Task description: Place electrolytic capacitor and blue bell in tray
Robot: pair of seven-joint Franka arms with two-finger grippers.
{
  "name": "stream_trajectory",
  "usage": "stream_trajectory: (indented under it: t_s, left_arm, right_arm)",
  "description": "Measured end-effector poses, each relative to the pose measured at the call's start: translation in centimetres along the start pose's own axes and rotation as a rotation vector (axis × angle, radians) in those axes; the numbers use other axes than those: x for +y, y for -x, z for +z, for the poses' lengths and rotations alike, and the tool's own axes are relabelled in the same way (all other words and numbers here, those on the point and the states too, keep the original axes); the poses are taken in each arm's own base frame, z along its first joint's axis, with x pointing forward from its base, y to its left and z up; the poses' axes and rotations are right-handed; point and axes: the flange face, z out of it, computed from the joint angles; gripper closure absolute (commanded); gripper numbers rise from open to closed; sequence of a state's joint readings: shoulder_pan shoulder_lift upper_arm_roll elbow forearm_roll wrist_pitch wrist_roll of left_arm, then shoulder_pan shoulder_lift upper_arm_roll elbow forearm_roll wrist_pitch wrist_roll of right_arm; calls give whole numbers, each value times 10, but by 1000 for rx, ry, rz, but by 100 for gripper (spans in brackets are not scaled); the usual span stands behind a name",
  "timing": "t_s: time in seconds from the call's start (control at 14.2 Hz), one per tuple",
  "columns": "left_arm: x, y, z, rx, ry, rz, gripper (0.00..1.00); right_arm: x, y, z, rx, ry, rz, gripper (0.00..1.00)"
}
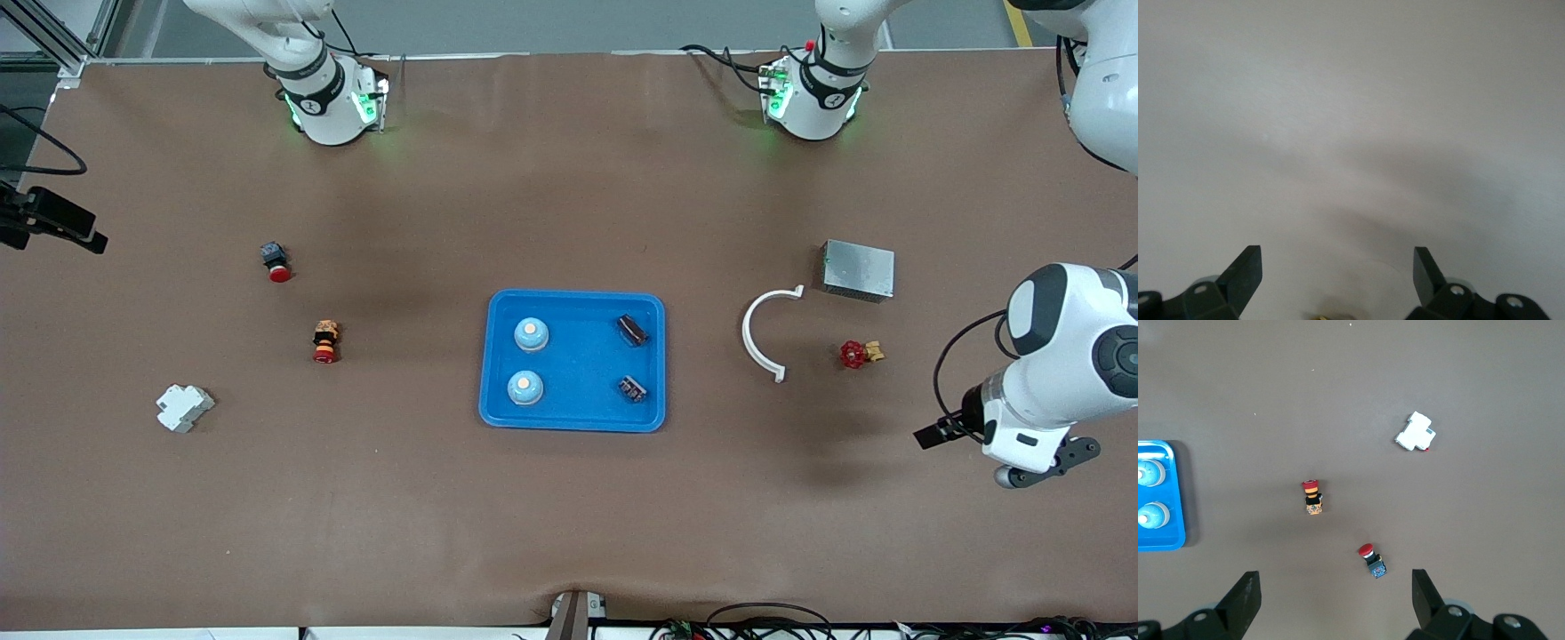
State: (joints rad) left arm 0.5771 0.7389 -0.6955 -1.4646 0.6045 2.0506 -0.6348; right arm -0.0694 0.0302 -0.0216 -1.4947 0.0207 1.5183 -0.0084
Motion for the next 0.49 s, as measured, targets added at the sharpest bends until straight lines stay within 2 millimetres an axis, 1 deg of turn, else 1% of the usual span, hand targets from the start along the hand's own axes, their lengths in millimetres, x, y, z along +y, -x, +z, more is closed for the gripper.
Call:
stream_trajectory:
  t_s: [0.14,0.49]
  left_arm:
    - [-3,-2,6,6,4,0,0]
    - [-2,-5,4,33,22,13,0]
  right_arm:
    - [0,-1,0,5,0,0,0]
    - [0,-1,-1,6,0,0,0]
